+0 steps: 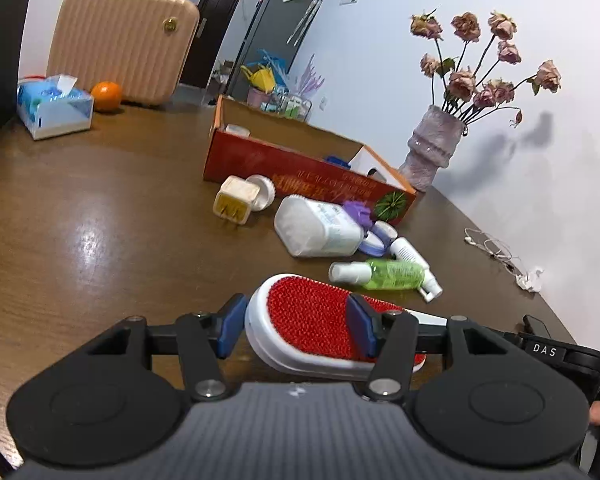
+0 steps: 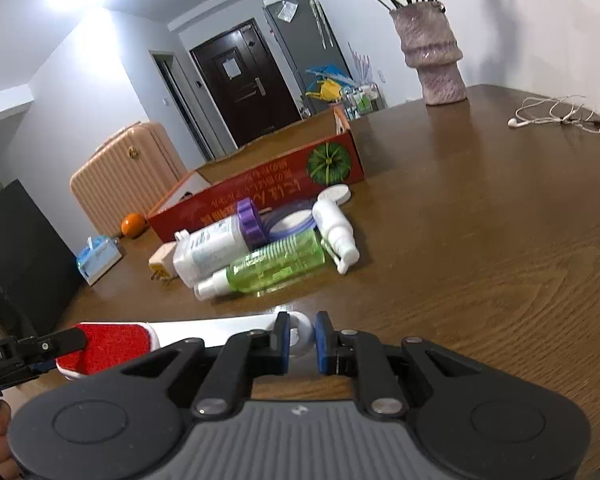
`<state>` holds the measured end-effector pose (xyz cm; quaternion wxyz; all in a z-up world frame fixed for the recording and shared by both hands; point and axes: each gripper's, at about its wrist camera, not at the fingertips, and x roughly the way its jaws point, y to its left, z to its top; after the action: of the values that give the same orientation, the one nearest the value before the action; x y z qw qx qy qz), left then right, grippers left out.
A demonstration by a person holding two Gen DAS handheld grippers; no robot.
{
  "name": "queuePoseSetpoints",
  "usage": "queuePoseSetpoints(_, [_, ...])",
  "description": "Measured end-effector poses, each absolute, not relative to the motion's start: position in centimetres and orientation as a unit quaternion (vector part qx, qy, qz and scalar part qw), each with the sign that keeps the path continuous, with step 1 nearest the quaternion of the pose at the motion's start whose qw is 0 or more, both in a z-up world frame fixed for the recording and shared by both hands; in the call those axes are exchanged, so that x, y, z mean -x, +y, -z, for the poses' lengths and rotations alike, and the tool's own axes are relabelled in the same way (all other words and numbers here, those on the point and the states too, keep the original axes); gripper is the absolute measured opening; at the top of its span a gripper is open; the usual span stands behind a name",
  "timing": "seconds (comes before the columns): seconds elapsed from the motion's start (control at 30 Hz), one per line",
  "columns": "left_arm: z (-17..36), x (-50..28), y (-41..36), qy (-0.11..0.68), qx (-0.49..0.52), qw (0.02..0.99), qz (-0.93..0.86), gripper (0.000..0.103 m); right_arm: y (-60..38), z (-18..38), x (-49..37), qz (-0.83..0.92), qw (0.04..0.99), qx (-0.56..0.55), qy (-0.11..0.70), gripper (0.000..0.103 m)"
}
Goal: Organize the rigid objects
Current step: 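Grasp the red lint brush with the left gripper, then lower the red lint brush into the cardboard box and open the left gripper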
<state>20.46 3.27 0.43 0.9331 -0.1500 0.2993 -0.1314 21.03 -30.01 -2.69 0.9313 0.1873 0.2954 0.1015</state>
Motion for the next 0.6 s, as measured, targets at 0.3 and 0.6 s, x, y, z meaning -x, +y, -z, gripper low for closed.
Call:
queuePoseSetpoints(0.3, [-1.8,-23.6,3.0,0.278,0.155,0.938,0.136,0.055,-30.3,0.7,-24.3,-0.105,0.938,-0.185,0.274,0.013])
queuePoseSetpoints(0.6, [-3.5,-33.5,3.0,0.25,0.158,0.947,0.127,0.055,-29.8,-0.9,-34.6,-0.102,0.946,-0.186,0.246,0.013])
